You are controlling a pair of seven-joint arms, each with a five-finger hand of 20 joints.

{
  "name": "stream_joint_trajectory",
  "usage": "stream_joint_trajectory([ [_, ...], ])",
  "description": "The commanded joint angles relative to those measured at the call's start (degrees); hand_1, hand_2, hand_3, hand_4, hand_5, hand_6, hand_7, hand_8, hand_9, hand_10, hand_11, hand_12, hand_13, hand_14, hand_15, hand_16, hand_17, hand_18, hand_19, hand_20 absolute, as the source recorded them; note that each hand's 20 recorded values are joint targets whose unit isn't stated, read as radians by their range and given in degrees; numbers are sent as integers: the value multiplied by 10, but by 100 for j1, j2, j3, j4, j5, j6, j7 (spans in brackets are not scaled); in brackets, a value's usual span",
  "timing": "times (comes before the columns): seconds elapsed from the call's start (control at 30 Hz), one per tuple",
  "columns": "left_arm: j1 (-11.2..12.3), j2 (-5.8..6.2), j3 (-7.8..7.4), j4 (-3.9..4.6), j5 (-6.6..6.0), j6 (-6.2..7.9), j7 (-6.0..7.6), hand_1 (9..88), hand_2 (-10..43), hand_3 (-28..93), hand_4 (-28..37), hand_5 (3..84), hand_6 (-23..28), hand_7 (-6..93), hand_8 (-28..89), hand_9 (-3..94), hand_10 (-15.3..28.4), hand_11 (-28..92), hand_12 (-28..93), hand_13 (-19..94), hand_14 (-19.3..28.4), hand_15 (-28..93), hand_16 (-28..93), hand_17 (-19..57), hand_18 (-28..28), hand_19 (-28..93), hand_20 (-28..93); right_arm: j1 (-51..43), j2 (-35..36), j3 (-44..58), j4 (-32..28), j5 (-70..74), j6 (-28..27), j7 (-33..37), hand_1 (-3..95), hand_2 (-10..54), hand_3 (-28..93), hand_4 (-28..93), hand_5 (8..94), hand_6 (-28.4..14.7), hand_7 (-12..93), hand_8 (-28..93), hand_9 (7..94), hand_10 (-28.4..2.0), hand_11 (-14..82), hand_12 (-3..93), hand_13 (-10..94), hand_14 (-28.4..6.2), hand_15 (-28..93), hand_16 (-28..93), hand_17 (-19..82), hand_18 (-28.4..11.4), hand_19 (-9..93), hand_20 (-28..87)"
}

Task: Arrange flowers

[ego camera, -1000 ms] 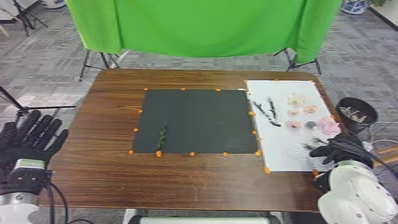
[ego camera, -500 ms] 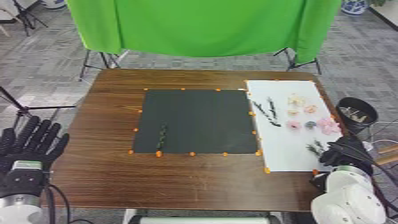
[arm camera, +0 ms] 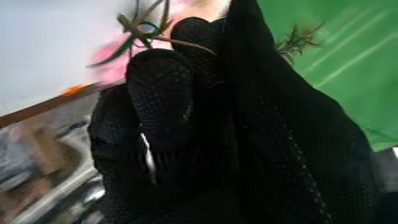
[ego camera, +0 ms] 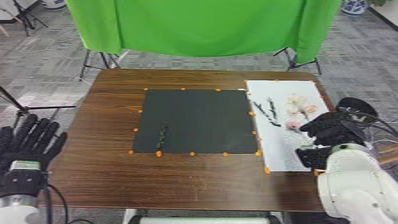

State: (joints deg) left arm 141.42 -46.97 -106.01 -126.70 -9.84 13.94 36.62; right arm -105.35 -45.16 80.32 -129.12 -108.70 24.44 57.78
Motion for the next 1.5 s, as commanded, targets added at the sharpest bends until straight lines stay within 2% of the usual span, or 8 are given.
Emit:
stream_joint_trajectory([
  [0.03, 127, 39, -39, -117, 51, 129, 69, 284, 164, 710, -283, 419, 94, 170, -95, 383, 160, 229, 131, 281, 157, 399, -64, -78, 154, 411, 105, 1774, -154, -1176, 141, -78, -385, -636, 590, -95, 718, -283, 708, -8, 432, 132, 842, -94, 147, 458, 777, -78, 578, 336, 392, -237, 875, 319],
  [0.23, -36, 50, 110, -102, 71, 180, -20, 284, 164, 710, -283, 419, 94, 170, -95, 383, 160, 229, 131, 281, 157, 399, -64, -78, 154, 411, 105, 2829, -898, -2532, 702, -482, 92, -247, 554, -95, 730, -271, 709, -10, 444, 131, 844, -97, 155, 453, 781, -89, 597, 282, 396, -244, 879, 319],
  [0.77, -720, 355, 542, 37, 329, 390, -189, 284, 164, 710, -283, 419, 94, 170, -95, 383, 160, 229, 131, 281, 157, 399, -64, -78, 154, 411, 105, 3725, -2675, -4112, 2472, -1111, -391, 54, 560, -95, 735, -274, 710, -18, 446, 141, 850, -104, 173, 452, 801, -90, 591, 271, 413, -259, 897, 298],
  [0.97, -1287, 427, 880, 196, 454, 430, -516, 284, 164, 710, -283, 419, 94, 170, -95, 383, 160, 229, 131, 281, 157, 399, -64, -78, 154, 411, 105, 3627, -3073, -4314, 2957, -1389, -341, 234, 562, -95, 736, -275, 714, -21, 445, 140, 852, -104, 177, 451, 807, -93, 589, 272, 419, -262, 903, 290],
  [1.17, -1427, 389, 968, 250, 520, 451, -671, 284, 164, 710, -283, 419, 94, 170, -95, 383, 160, 229, 131, 281, 157, 399, -64, -78, 154, 411, 105, 3363, -3281, -4404, 3057, -1640, -359, 221, 564, -95, 739, -278, 720, -23, 442, 134, 857, -107, 180, 450, 813, -94, 585, 271, 426, -265, 908, 281],
  [1.33, -1317, 358, 934, 239, 397, 450, -625, 284, 164, 710, -283, 419, 94, 170, -95, 383, 160, 229, 131, 281, 157, 399, -64, -78, 154, 411, 105, 3414, -3193, -4723, 3219, -1902, -100, 174, 559, -95, 745, -276, 721, -23, 441, 136, 858, -108, 179, 449, 814, -94, 583, 273, 427, -267, 912, 273],
  [1.37, -1338, 323, 953, 229, 101, 311, -563, 284, 164, 710, -283, 419, 94, 170, -95, 383, 160, 229, 131, 281, 157, 399, -64, -78, 154, 411, 105, 3348, -3227, -4696, 3255, -1948, -119, 121, 557, -95, 745, -277, 721, -23, 440, 136, 858, -108, 179, 448, 814, -95, 583, 272, 428, -267, 913, 271],
  [1.5, -1559, 333, 1147, 307, 282, 366, -670, 284, 164, 710, -283, 419, 94, 170, -95, 383, 160, 229, 131, 281, 157, 399, -64, -78, 154, 411, 105, 3261, -3272, -4661, 3267, -1880, -150, 191, 552, -95, 748, -280, 717, -27, 433, 130, 856, -109, 180, 447, 815, -95, 582, 273, 429, -270, 917, 265],
])
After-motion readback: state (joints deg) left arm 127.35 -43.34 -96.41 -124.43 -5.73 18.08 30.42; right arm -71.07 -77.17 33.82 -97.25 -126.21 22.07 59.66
